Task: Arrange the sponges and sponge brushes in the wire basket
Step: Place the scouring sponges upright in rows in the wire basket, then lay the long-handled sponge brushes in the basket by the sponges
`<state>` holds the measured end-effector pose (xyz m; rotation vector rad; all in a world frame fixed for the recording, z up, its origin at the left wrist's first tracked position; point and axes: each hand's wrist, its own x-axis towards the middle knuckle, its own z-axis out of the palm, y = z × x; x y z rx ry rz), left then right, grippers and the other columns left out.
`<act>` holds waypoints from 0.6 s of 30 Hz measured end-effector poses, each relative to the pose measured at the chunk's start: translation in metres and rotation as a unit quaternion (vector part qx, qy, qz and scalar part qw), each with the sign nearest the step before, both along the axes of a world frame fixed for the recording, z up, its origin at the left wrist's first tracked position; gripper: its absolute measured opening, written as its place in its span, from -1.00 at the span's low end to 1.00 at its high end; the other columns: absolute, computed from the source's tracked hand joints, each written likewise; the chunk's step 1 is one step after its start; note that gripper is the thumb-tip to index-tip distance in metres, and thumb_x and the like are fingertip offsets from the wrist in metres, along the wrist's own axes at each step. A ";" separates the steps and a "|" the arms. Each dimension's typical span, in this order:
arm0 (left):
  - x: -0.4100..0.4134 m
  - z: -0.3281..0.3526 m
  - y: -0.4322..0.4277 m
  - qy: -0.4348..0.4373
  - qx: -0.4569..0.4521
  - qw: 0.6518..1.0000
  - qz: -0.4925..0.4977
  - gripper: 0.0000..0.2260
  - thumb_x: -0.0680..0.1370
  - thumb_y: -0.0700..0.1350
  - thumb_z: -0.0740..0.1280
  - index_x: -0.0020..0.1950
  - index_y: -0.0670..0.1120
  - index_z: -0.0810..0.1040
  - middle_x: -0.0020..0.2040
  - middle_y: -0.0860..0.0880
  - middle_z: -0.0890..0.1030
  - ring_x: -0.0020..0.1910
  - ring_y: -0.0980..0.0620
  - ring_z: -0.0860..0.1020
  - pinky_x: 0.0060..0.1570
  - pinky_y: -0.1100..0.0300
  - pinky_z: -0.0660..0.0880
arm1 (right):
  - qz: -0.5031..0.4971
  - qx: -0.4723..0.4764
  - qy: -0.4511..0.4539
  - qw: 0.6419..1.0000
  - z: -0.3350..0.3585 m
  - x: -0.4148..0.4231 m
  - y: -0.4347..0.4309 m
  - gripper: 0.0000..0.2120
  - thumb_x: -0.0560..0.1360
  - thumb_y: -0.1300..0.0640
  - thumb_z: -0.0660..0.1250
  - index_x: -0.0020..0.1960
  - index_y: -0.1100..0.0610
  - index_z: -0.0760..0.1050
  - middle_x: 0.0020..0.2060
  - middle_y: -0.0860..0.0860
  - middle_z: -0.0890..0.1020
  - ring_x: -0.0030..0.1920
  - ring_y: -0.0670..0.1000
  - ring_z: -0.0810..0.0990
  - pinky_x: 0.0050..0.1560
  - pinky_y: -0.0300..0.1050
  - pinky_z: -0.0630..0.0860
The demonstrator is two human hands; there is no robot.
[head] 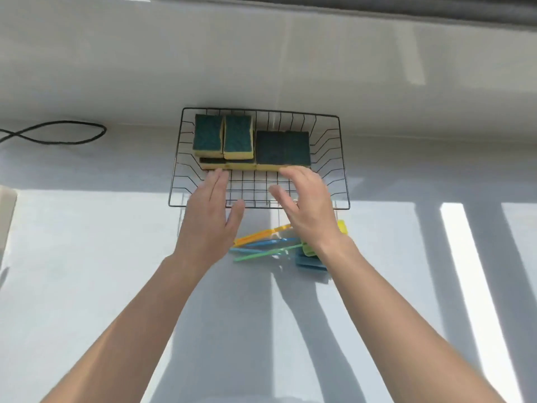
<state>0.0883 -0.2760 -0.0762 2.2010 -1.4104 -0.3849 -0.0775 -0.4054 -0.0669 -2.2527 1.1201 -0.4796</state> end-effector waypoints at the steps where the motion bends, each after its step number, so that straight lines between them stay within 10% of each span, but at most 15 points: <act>1: -0.017 -0.001 0.012 0.016 0.002 1.000 -0.003 -0.46 0.66 0.08 0.13 0.57 -0.19 0.23 0.57 -0.14 0.29 0.55 -0.08 0.21 0.52 0.06 0.11 | -0.006 0.000 0.001 1.000 -0.001 -0.019 0.009 -0.60 0.60 -0.14 0.29 0.29 0.10 0.55 0.21 0.01 0.62 0.26 0.05 0.52 0.26 0.07 0.45; 18: -0.141 -0.035 -0.020 0.101 0.038 0.990 -0.094 -0.50 0.47 0.10 0.45 0.33 -0.08 0.47 0.18 -0.02 0.51 0.15 -0.02 0.50 0.16 0.11 0.44 | -0.100 0.033 -0.001 0.994 -0.012 -0.156 0.066 -0.72 0.56 0.12 0.38 0.26 0.12 0.55 0.19 0.00 0.61 0.19 0.05 0.51 0.24 -0.08 0.42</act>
